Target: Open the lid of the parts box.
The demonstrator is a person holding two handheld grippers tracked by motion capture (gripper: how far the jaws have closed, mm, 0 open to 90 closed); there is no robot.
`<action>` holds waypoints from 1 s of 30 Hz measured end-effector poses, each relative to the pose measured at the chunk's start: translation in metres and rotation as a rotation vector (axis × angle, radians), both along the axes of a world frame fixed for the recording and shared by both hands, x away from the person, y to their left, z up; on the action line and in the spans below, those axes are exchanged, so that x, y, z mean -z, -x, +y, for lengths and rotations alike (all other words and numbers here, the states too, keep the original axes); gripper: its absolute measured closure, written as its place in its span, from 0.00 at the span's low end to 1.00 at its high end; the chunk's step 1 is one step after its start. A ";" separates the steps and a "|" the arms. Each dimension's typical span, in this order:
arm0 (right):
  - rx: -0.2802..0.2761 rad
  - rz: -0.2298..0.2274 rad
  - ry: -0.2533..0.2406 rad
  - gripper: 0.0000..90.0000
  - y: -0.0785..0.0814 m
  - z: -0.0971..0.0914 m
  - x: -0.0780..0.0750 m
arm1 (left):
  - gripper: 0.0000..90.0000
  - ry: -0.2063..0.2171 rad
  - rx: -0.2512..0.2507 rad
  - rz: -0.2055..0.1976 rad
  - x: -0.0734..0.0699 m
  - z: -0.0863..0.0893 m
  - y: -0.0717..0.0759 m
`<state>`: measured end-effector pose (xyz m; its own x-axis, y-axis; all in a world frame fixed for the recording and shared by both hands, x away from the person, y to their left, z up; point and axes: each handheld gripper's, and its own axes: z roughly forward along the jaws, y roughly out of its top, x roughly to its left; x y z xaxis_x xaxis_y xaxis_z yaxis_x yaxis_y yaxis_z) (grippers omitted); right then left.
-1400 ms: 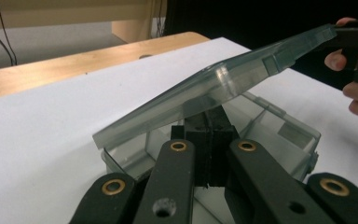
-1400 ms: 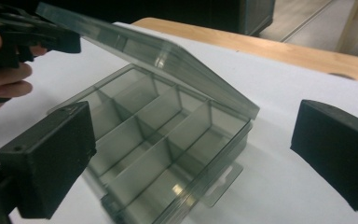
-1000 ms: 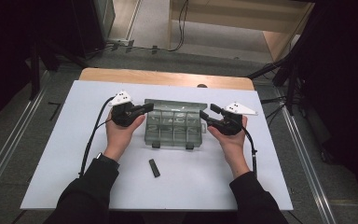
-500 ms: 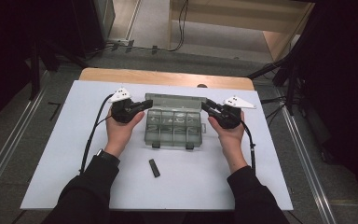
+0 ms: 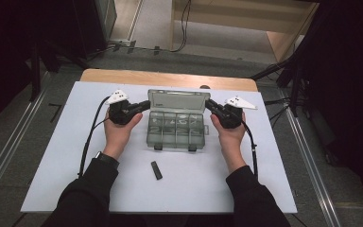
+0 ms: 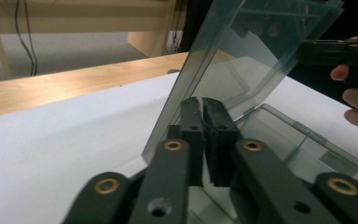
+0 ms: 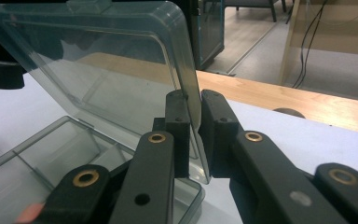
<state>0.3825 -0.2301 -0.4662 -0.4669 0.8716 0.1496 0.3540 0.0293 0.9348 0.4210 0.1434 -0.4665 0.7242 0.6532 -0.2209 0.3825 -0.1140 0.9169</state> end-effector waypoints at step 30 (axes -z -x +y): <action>0.021 0.115 -0.052 0.92 -0.049 -0.004 -0.002 | 0.90 -0.015 -0.097 0.088 0.031 -0.013 -0.036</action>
<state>0.4313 -0.2340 -0.4638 -0.4261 0.8707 0.2458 0.4586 -0.0263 0.8883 0.4567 0.1302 -0.4979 0.6359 0.7228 -0.2707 0.4711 -0.0857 0.8779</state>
